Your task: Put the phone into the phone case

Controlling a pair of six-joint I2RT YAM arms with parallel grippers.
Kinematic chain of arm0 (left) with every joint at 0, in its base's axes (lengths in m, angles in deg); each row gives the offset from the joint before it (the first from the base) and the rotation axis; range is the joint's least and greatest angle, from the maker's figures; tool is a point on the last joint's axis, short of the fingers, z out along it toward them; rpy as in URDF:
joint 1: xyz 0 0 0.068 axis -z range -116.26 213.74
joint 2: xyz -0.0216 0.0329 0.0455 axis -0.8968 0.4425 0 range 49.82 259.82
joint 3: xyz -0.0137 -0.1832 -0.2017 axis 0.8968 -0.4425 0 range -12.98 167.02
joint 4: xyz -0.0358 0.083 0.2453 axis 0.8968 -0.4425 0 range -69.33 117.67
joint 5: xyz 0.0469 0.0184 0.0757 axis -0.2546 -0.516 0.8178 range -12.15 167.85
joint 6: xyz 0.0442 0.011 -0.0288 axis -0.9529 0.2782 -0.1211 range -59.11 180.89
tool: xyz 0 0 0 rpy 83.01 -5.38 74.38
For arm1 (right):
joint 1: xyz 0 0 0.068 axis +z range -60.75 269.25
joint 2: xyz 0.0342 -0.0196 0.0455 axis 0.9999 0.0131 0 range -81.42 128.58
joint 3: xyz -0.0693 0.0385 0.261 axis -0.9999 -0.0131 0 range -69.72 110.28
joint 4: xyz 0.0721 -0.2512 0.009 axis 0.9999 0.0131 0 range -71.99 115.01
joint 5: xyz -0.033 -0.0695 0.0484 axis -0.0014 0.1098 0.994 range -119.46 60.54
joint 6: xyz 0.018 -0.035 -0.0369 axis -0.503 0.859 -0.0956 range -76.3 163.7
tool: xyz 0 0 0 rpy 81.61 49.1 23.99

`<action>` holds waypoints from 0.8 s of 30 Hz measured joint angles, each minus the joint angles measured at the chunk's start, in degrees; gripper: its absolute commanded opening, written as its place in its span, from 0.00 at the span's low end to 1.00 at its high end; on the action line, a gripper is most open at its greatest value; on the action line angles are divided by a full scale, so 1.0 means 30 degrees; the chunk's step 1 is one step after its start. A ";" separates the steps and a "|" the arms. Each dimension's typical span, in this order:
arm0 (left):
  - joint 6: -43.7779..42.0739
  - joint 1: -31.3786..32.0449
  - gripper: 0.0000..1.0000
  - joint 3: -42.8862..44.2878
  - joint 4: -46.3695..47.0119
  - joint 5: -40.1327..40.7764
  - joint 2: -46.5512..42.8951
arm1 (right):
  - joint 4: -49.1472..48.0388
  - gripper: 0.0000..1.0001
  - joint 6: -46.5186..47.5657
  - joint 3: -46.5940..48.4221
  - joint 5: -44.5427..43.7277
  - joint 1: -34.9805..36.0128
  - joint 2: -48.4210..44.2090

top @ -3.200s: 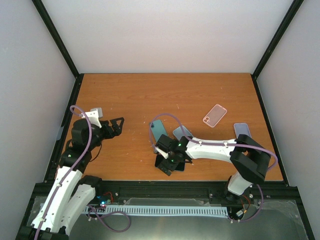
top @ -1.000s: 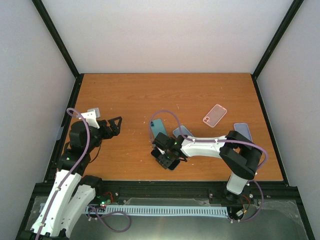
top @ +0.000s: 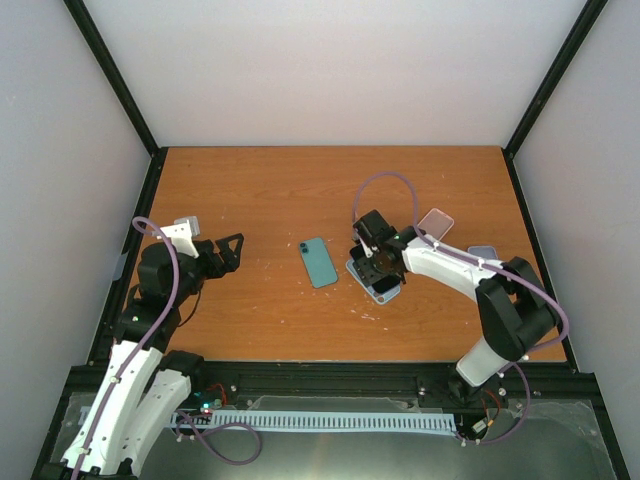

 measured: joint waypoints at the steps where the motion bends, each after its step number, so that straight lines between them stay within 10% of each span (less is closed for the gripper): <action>1: 0.0000 0.0000 1.00 0.0000 0.0000 0.0000 0.0000 | -0.0066 0.65 0.0131 0.0051 -0.0007 -0.0036 0.0262; 24: -0.0015 0.0000 0.99 0.0000 0.0007 -0.0007 -0.0066 | 0.0044 0.73 0.1217 0.0277 0.0495 -0.0124 0.2135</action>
